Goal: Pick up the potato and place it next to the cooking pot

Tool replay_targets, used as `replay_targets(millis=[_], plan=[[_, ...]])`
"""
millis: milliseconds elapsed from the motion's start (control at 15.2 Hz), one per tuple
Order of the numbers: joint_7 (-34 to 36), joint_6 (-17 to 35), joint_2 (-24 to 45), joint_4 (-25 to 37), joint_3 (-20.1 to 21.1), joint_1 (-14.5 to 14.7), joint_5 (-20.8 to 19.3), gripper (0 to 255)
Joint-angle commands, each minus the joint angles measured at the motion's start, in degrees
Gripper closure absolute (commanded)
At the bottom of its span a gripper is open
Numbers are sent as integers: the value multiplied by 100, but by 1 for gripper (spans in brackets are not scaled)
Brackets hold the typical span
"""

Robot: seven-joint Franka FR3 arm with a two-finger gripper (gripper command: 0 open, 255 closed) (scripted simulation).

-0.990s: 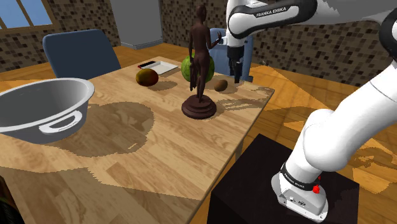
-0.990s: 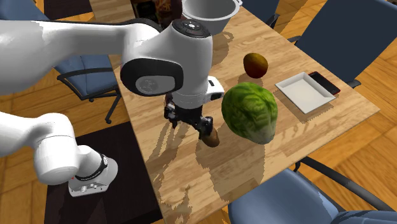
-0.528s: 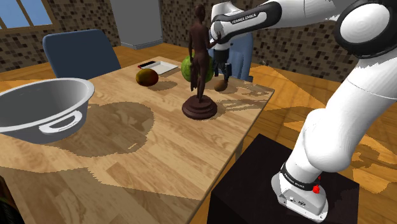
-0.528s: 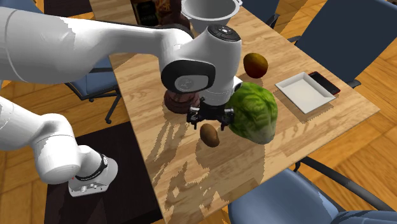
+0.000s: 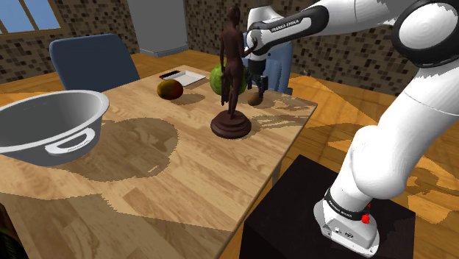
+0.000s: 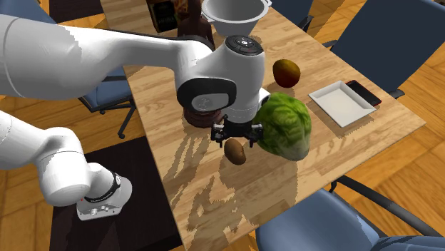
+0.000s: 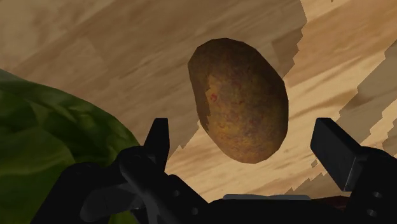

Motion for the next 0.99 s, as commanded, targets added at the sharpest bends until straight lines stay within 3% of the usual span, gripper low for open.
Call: replay_targets(millis=[0, 330, 396, 924], plan=[[-101, 7, 349, -48, -17, 22, 42, 0], [-99, 7, 348, -48, -41, 46, 40, 0], [-153, 47, 356, -75, -73, 21, 35, 255], [-158, -58, 302, -18, -69, 18, 16, 255]])
